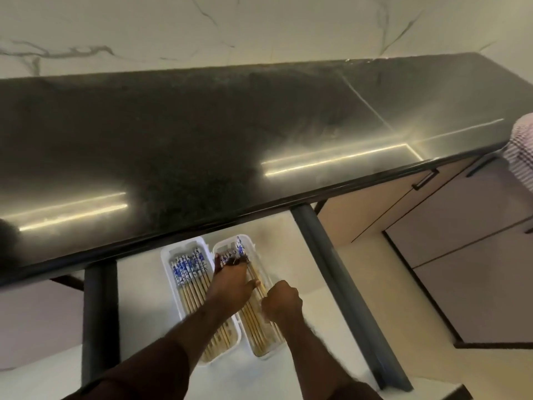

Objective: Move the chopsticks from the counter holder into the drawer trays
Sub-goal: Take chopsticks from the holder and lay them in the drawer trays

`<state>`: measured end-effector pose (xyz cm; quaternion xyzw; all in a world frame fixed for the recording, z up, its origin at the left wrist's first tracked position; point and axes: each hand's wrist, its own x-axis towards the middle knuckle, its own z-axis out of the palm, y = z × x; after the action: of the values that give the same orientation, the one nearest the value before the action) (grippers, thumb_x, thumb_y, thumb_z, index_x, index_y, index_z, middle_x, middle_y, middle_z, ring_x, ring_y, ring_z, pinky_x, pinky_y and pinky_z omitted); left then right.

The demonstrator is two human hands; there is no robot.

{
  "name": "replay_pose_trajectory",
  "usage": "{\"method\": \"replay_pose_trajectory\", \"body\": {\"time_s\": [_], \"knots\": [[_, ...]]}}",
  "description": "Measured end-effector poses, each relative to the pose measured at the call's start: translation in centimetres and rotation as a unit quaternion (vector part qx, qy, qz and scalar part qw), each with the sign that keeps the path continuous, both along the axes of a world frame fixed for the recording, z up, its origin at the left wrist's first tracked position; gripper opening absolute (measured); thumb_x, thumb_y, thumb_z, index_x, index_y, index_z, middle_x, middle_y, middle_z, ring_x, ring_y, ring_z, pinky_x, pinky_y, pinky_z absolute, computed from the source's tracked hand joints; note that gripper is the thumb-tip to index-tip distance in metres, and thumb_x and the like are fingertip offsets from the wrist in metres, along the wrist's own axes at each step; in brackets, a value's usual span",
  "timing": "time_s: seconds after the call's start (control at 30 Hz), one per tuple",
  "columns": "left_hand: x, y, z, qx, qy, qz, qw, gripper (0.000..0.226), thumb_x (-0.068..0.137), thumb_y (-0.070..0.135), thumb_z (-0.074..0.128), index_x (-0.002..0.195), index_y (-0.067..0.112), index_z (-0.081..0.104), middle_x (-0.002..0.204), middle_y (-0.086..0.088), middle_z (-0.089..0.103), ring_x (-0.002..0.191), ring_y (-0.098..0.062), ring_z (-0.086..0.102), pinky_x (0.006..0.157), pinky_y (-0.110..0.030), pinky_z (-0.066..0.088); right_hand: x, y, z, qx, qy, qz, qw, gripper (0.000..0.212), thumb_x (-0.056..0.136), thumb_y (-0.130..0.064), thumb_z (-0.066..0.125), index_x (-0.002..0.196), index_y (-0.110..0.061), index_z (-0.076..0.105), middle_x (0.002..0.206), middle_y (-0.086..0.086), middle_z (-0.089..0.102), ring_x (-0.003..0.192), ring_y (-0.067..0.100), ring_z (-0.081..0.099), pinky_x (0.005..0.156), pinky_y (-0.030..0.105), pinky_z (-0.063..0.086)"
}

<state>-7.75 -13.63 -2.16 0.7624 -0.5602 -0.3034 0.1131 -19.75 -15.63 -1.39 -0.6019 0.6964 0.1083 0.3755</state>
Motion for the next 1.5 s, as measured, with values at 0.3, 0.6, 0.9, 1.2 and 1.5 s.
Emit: {"method": "replay_pose_trajectory", "body": {"time_s": [0.3,0.6,0.9,1.2,1.5], "knots": [[-0.6,-0.9,-1.6,0.064,-0.091,-0.086,0.99,0.048,0.096,0.045,0.048,0.134,0.014,0.047,0.133,-0.008,0.058,0.129,-0.023,0.05,0.11,-0.041,0.036,0.1,1.9,-2.2,-0.116,0.03,0.105,0.987,0.025,0.101,-0.029,0.037,0.115,-0.018,0.053,0.12,0.002,0.06,0.11,0.019,0.059,0.092,0.026,0.045],[-1.0,-1.9,-3.0,0.073,-0.184,-0.155,0.968,0.059,0.1,0.042,0.039,0.151,0.015,0.025,0.159,-0.01,0.025,0.15,-0.027,0.003,0.119,-0.048,-0.009,0.3,2.6,-3.3,-0.114,0.035,0.149,0.982,0.023,0.102,-0.025,0.041,0.12,-0.019,0.055,0.121,-0.001,0.063,0.11,0.017,0.06,0.093,0.028,0.047],[-1.5,-1.5,-4.2,0.095,-0.253,-0.167,0.948,0.065,0.101,0.037,0.038,0.153,0.012,0.01,0.162,-0.012,0.01,0.149,-0.029,-0.004,0.118,-0.048,-0.012,-0.3,2.3,-3.3,-0.133,0.006,0.226,0.965,0.028,0.101,-0.024,0.045,0.127,-0.014,0.051,0.124,0.004,0.063,0.11,0.02,0.061,0.095,0.03,0.045],[-2.0,-1.4,-5.0,0.077,-0.269,-0.152,0.948,0.065,0.1,0.029,0.042,0.152,0.007,0.01,0.162,-0.015,0.01,0.149,-0.031,-0.002,0.114,-0.048,-0.013,-1.3,3.3,-3.2,-0.152,-0.01,0.254,0.955,0.028,0.101,-0.025,0.044,0.124,-0.013,0.057,0.121,0.007,0.063,0.109,0.021,0.061,0.094,0.031,0.046],[-1.9,-0.3,-4.4,0.045,-0.265,-0.148,0.952,0.069,0.098,0.041,0.045,0.152,0.009,0.016,0.16,-0.013,0.02,0.149,-0.03,0.009,0.119,-0.051,-0.006,-2.4,4.0,-2.1,-0.228,-0.04,0.28,0.932,0.034,0.098,-0.03,0.053,0.127,-0.014,0.053,0.115,0.008,0.066,0.096,0.026,0.068,0.087,0.035,0.053]]}}
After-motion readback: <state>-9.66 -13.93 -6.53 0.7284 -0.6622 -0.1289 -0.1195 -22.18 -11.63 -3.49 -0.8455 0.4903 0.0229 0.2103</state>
